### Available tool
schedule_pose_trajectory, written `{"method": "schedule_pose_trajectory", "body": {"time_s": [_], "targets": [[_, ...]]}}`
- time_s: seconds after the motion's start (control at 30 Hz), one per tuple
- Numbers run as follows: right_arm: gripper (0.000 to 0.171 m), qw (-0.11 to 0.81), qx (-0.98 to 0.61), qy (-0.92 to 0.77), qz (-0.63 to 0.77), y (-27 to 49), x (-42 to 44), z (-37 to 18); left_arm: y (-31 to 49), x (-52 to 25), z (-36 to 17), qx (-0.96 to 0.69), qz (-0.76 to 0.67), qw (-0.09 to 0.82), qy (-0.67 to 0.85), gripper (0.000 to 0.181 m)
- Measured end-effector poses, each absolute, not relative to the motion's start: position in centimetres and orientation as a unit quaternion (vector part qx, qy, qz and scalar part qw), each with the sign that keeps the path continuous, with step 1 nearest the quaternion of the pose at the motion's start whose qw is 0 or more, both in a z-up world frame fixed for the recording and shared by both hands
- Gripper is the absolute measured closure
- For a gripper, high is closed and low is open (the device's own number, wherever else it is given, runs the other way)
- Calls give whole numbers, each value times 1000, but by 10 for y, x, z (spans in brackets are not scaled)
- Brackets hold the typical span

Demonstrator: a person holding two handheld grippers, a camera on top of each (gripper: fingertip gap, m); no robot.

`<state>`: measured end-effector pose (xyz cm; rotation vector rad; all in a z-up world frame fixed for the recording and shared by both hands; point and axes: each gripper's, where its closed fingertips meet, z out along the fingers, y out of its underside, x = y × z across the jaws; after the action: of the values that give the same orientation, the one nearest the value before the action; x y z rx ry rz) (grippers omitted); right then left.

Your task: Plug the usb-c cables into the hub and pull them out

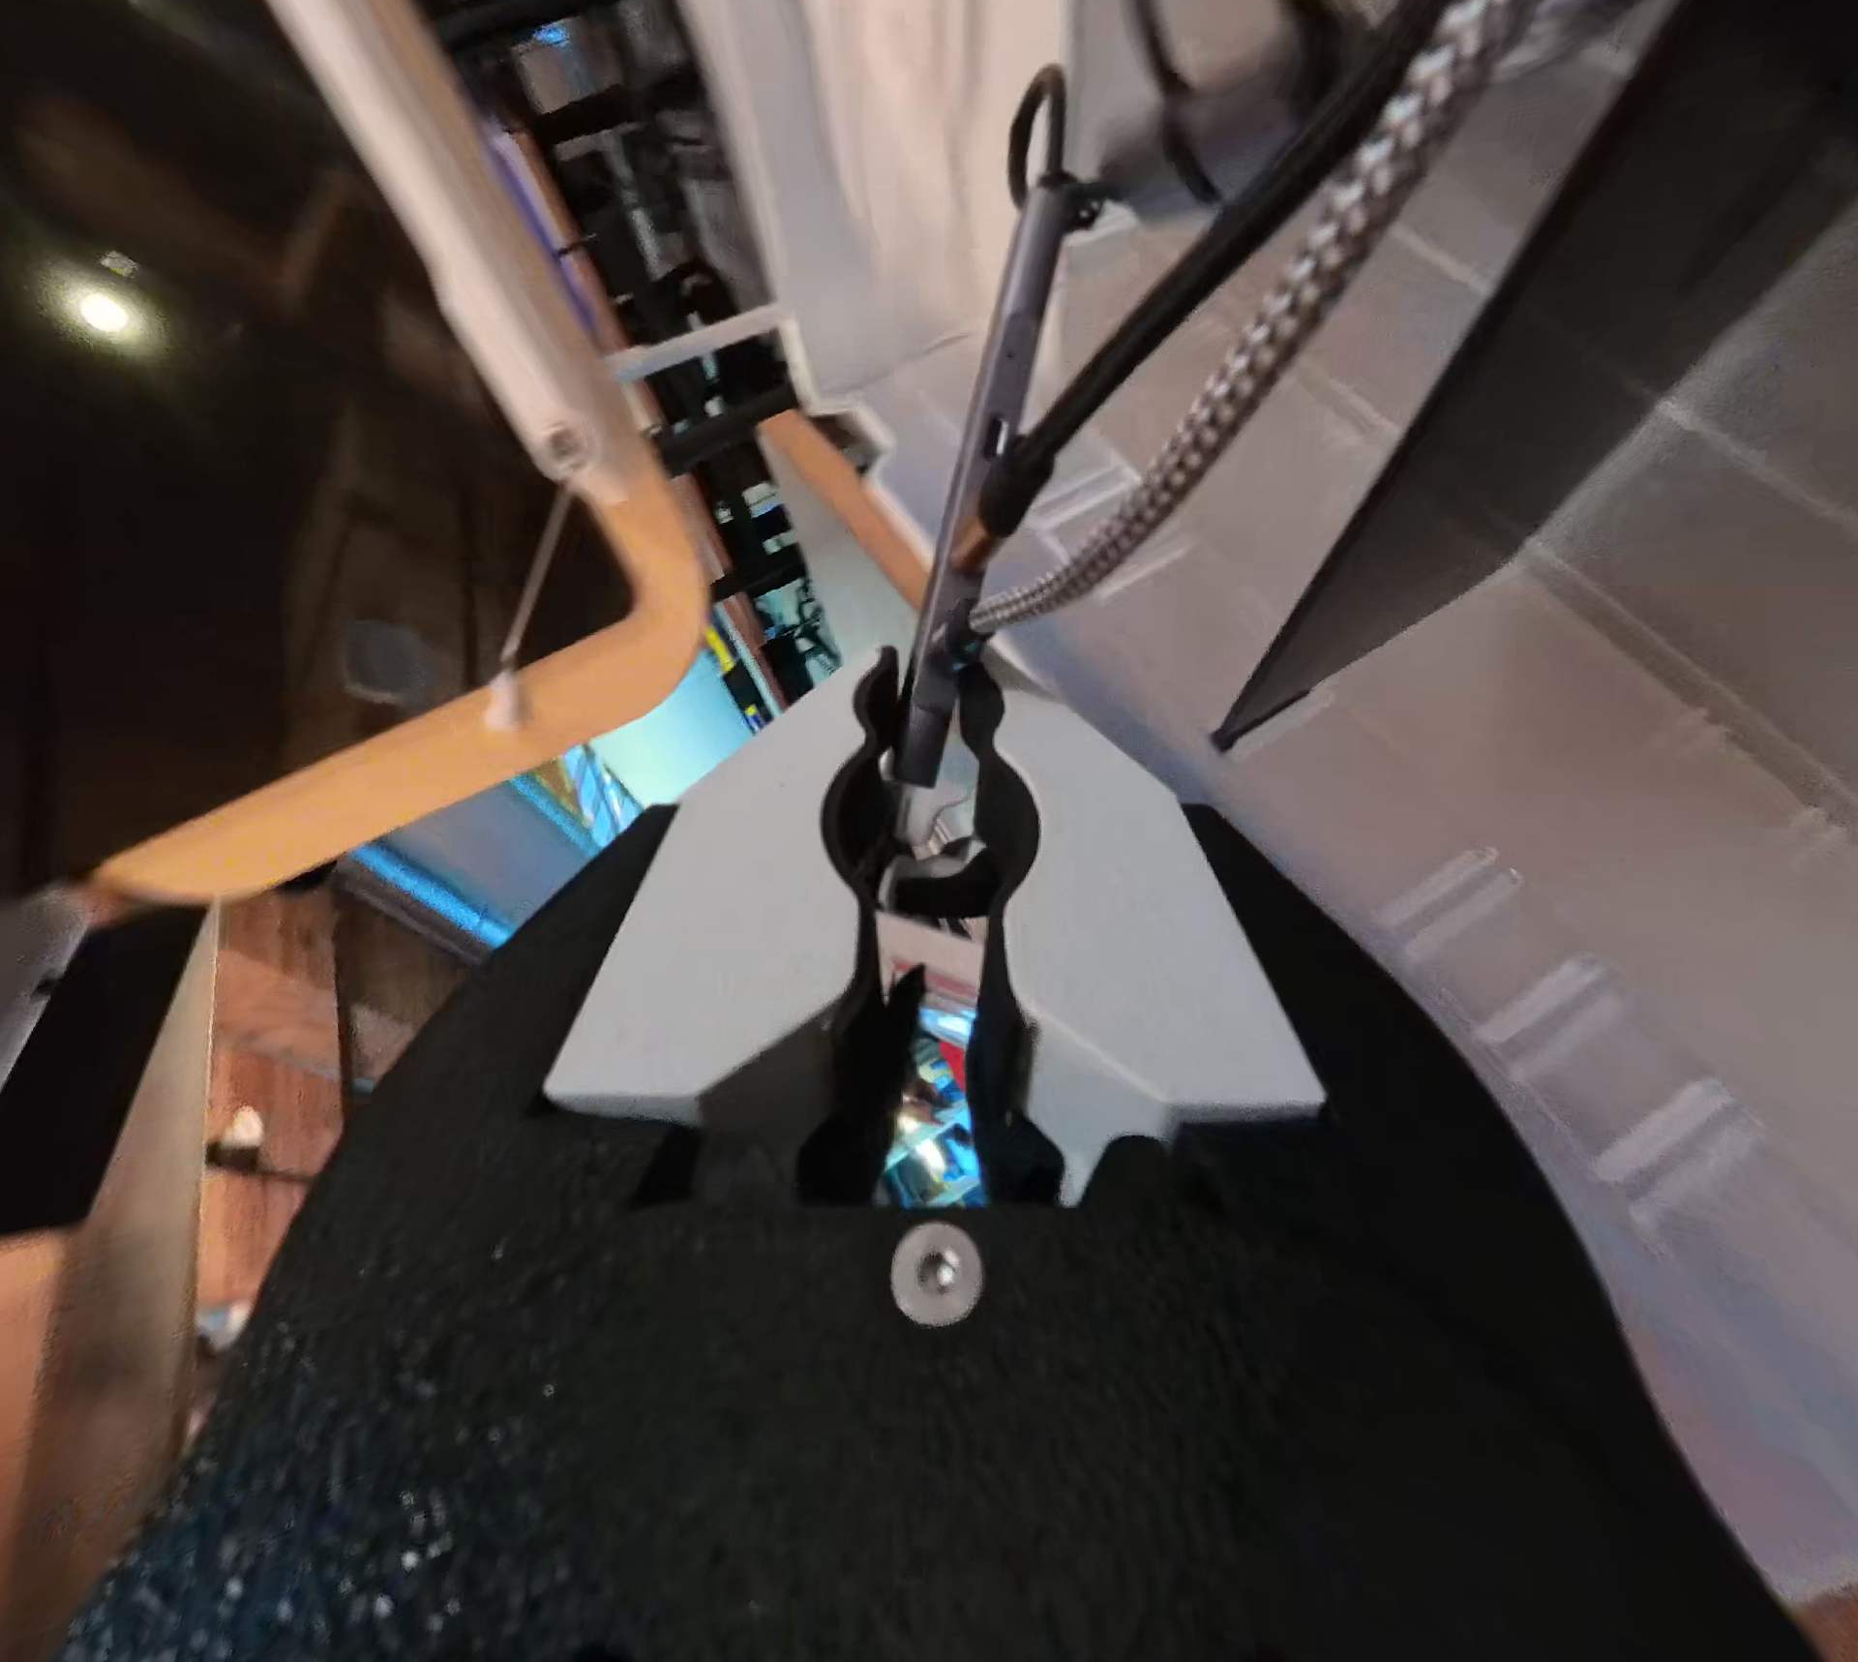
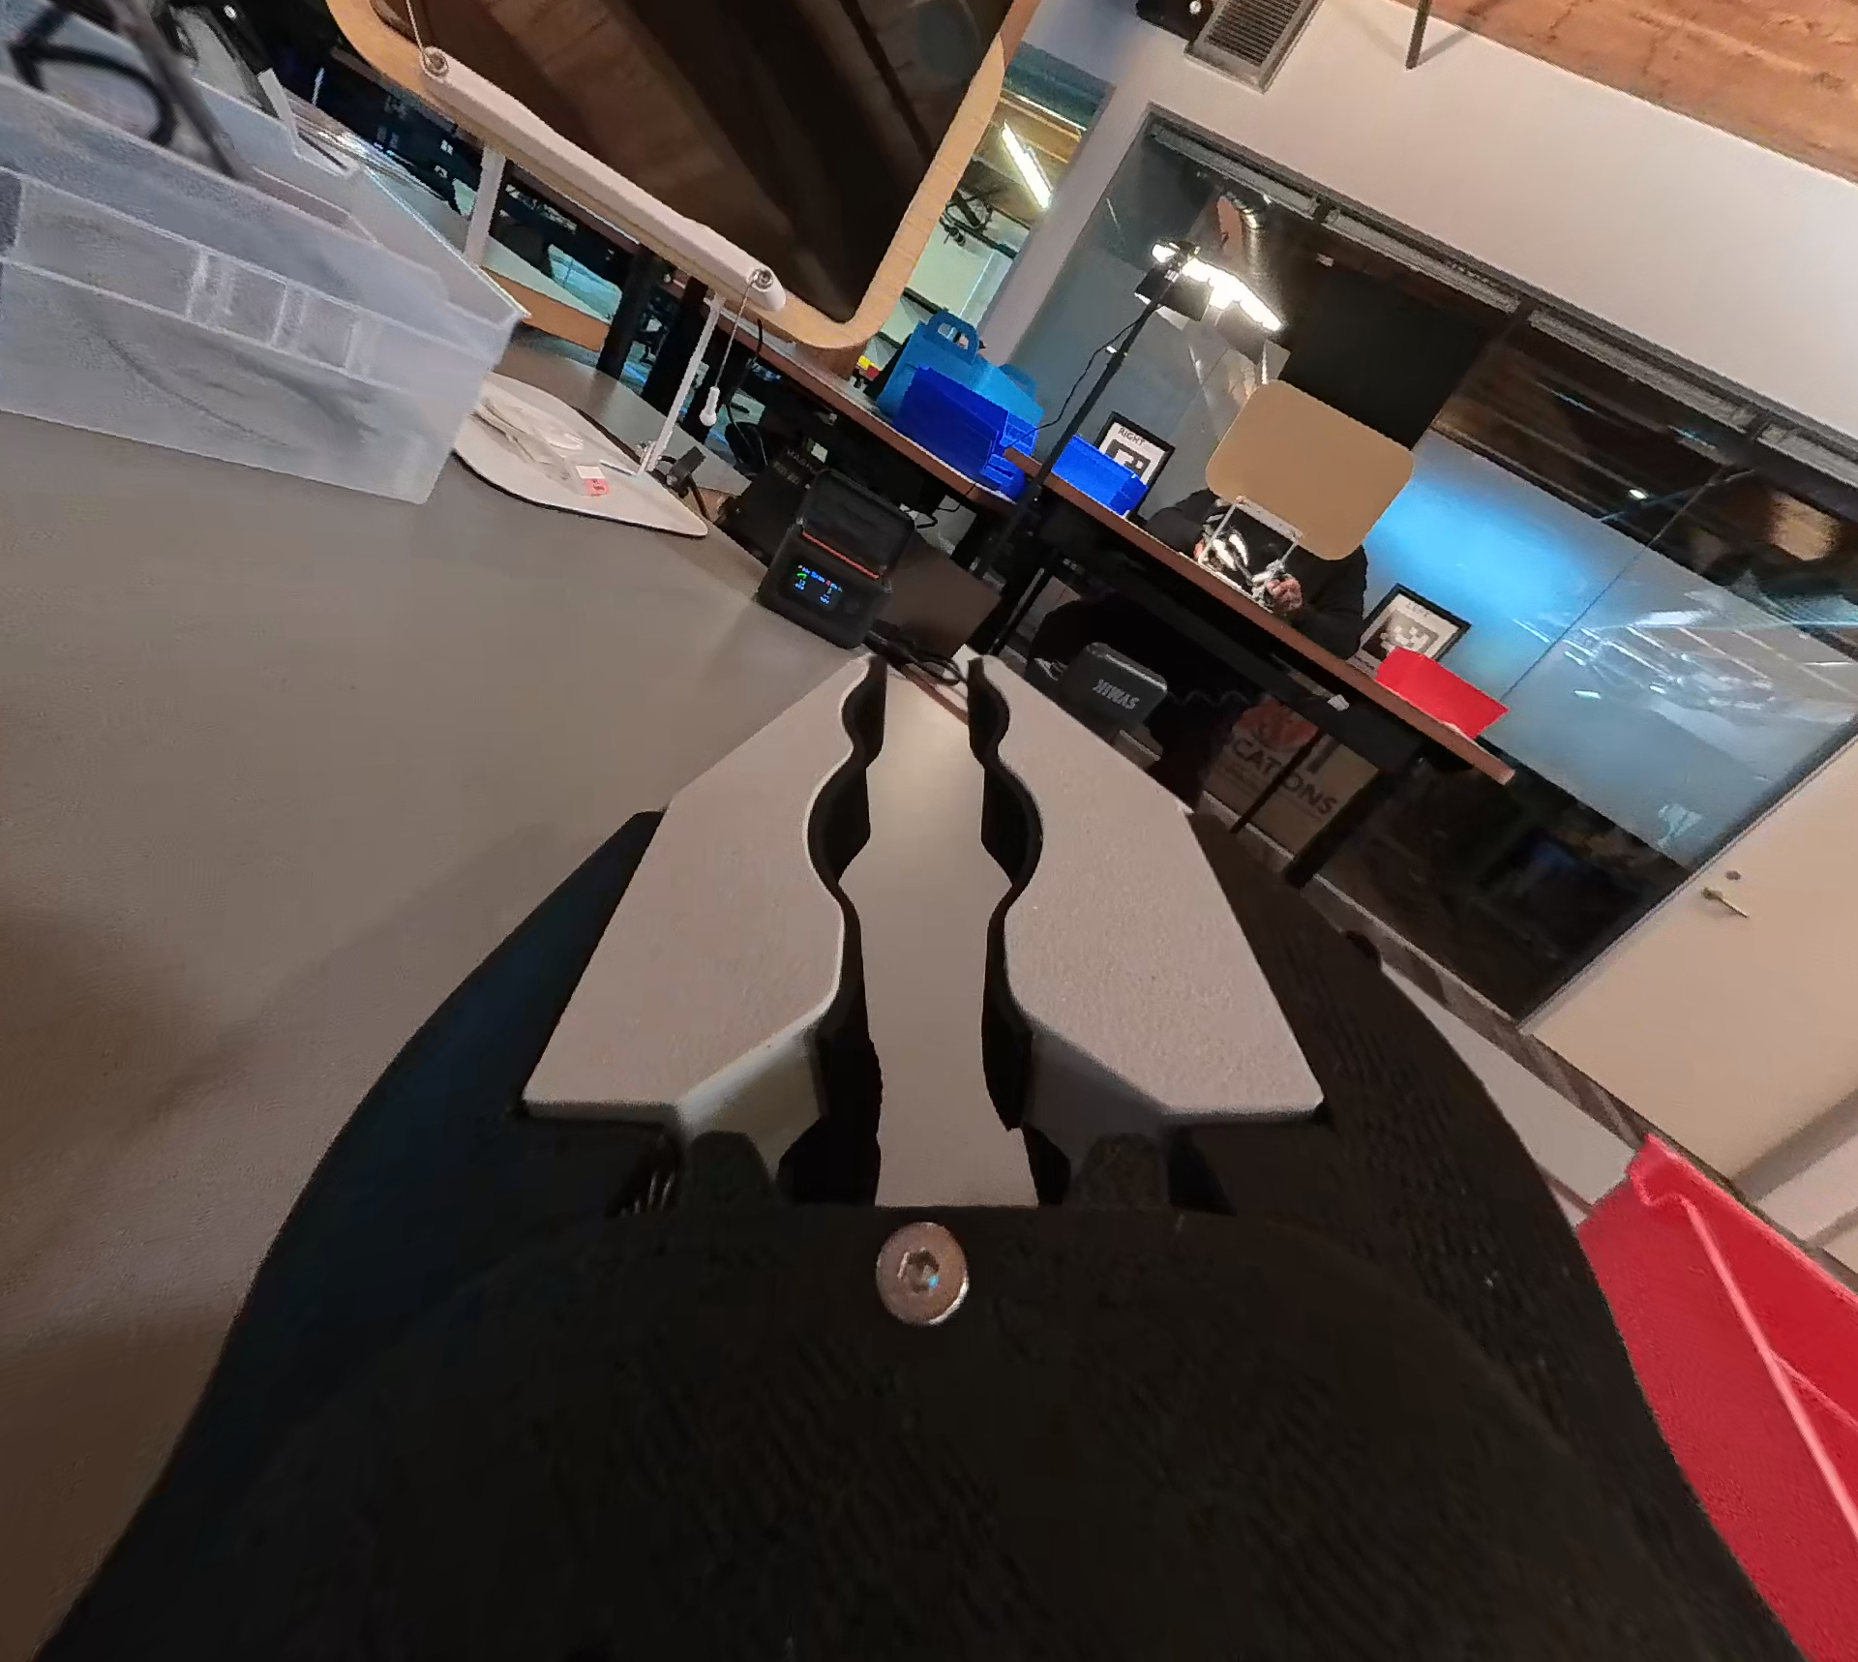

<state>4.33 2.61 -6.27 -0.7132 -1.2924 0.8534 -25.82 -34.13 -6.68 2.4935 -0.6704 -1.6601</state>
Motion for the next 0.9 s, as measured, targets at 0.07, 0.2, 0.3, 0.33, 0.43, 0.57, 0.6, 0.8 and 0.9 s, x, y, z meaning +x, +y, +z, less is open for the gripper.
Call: {"method": "schedule_pose_trajectory", "body": {"time_s": [0.07, 0.2, 0.3, 0.33, 0.43, 0.57, 0.6, 0.8, 0.9], "targets": [[156, 660, -312, -570, 379, 25, 45, -60, -337, -247, -37, 794, -581, 4, -178, 173], [156, 672, -297, -570, 368, 22, 47, -55, -323, -214, 45, 730, -673, -103, -59, 174], [156, 681, -293, -567, 358, 25, 50, -53, -294, -164, 91, 688, -691, -221, 5, 175], [156, 681, -295, -565, 360, 26, 50, -53, -277, -145, 97, 689, -673, -269, 18, 174], [156, 672, -312, -561, 370, 31, 47, -56, -217, -98, 90, 714, -621, -323, 21, 174], [155, 672, -312, -555, 379, 32, 45, -57, -118, -61, 55, 740, -539, -399, -55, 174], [154, 675, -309, -553, 379, 32, 46, -56, -98, -59, 45, 738, -530, -410, -72, 174], [151, 711, -314, -517, 359, 44, 54, -43, -16, -63, -16, 694, -522, -484, -109, 174], [149, 718, -323, -504, 356, 53, 57, -36, 11, -72, -56, 704, -516, -464, -151, 174]]}}
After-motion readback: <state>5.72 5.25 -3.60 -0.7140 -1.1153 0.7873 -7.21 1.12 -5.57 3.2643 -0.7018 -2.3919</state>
